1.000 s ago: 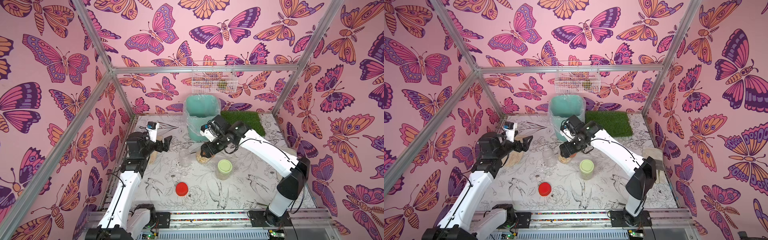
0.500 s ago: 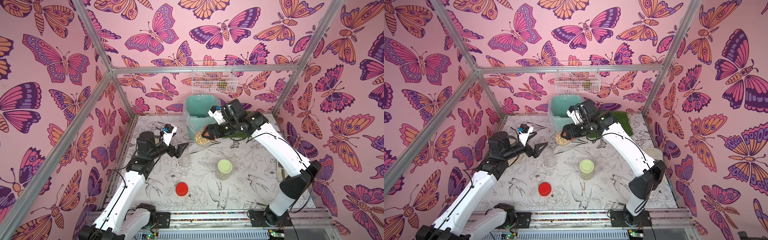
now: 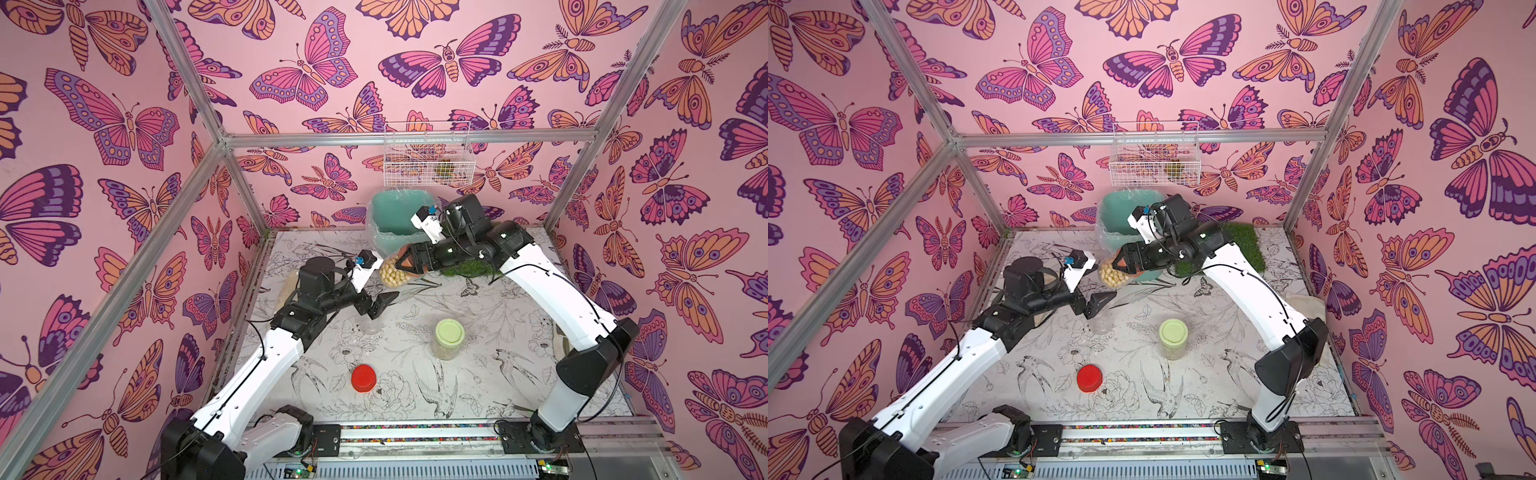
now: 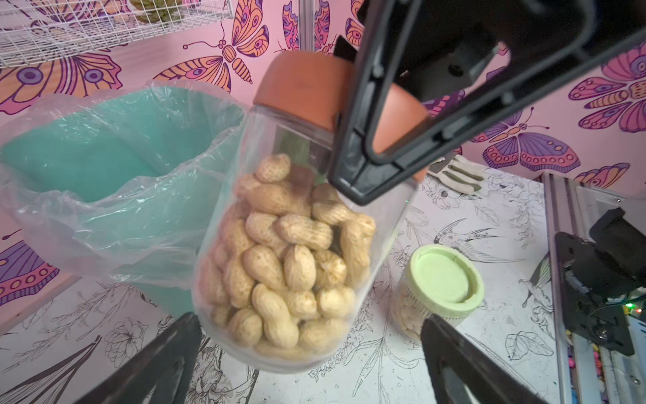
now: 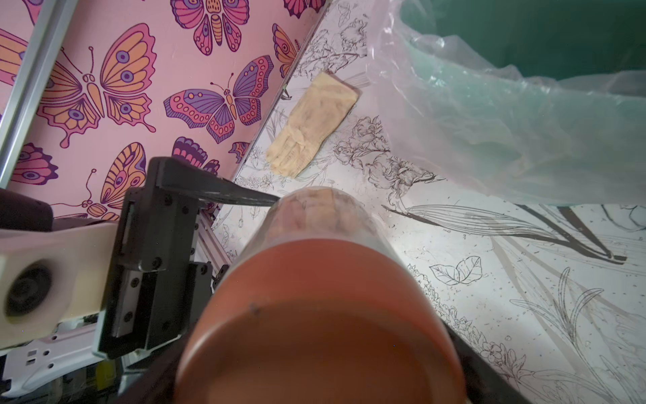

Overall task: Empty moldy peanuts from jars
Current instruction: Pick up the jar from the center of the board.

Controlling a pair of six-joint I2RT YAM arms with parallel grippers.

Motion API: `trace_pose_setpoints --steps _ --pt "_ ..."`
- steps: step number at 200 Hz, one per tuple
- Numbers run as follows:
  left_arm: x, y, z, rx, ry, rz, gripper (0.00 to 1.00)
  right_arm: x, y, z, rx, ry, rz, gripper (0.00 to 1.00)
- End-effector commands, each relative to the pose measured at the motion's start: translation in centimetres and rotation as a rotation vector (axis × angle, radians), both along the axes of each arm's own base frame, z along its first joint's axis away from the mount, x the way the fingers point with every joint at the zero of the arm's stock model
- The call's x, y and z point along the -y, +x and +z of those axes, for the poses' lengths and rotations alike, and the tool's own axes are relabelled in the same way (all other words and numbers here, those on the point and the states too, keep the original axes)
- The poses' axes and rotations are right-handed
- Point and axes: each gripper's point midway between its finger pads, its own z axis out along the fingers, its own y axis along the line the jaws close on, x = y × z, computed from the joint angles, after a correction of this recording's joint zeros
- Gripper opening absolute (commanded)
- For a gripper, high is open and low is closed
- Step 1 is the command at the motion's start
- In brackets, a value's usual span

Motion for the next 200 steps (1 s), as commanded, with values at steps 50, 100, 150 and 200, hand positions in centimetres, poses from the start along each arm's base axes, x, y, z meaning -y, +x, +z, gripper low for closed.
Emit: trace_pose_setpoints --steps 50,100,150,200 --pt "2.3 0.7 -0.8 0.020 0.067 -0.035 1.00 -2.5 -1.8 2.0 0.013 0.134 0.132 0.00" --pt "2.7 0.8 -1.0 0.022 0.080 -0.039 1.00 -2.6 -2.8 1.6 -0.012 0.152 0.173 0.00" --pt "2.7 0.8 -1.7 0.006 0.083 -0.039 0.97 -2.8 -2.9 1.5 -0.017 0.164 0.187 0.00" --pt "2.6 0.7 -2.1 -0.002 0.087 -0.038 0.78 -3.0 -3.4 1.2 -0.037 0.177 0.212 0.00"
